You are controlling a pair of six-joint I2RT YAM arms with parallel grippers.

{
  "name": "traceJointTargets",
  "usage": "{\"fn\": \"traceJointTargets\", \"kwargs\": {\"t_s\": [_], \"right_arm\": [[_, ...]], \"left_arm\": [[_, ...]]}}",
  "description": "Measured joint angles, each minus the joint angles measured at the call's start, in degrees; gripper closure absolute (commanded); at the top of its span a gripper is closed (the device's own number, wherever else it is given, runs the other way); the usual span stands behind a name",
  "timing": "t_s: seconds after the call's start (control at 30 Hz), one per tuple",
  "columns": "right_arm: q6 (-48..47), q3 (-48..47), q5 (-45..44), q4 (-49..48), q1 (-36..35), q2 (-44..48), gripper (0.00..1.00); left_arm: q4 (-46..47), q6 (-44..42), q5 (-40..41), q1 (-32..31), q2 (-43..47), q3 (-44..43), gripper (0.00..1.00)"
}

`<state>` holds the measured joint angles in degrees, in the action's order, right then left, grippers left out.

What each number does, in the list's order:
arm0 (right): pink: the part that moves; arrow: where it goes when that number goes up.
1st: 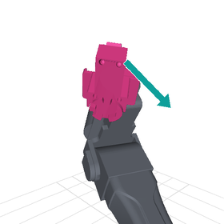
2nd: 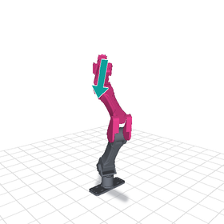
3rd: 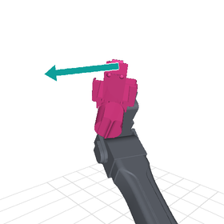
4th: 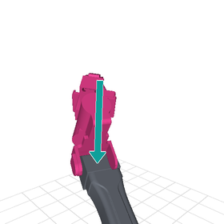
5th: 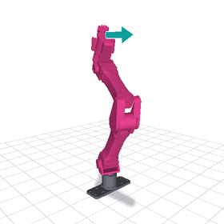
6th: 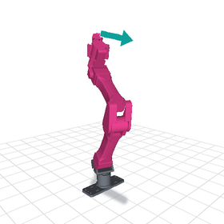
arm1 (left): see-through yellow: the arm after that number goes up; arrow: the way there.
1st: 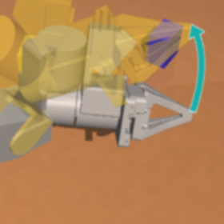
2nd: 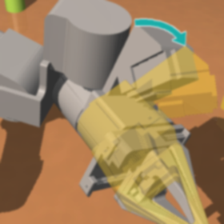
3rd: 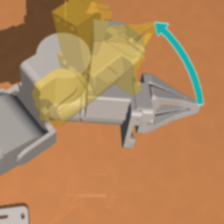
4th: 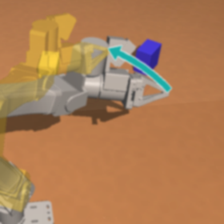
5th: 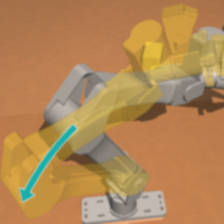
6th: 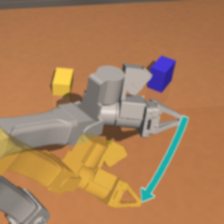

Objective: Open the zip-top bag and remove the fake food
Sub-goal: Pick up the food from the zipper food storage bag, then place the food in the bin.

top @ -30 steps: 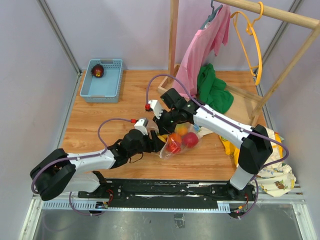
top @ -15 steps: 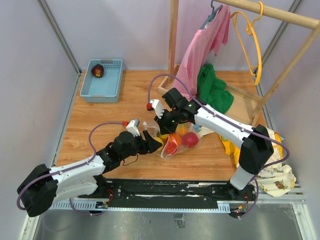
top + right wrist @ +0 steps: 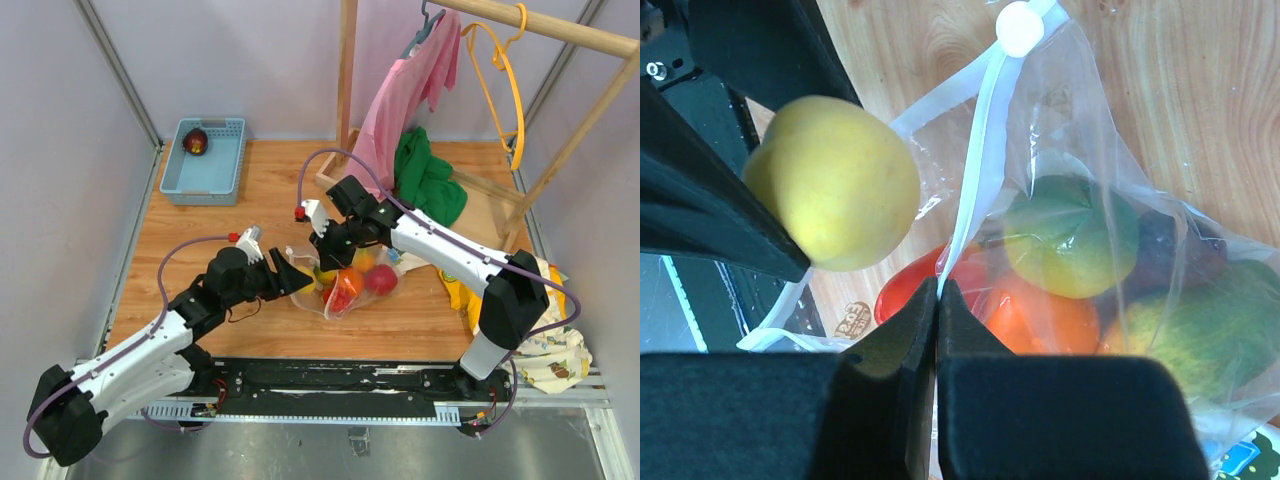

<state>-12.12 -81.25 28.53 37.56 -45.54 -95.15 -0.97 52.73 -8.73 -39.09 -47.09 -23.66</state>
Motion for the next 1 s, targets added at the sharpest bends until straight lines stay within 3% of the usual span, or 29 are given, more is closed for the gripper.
{"fn": "traceJointTargets", "kwargs": {"t_s": [0.47,1.0], "right_arm": [[-1.57,0.02,4.24,0.55,0.13,0.0,0.99],[-3.13,-0.11,5.77,1.51,0.13,-0.02,0.99]], "left_arm": [[-21.53,-11.65,-3.32,11.98,-1.51,-20.24,1.0],[-31.47,-28.85,-3.41,28.79,-19.63,-40.17,1.0]]}}
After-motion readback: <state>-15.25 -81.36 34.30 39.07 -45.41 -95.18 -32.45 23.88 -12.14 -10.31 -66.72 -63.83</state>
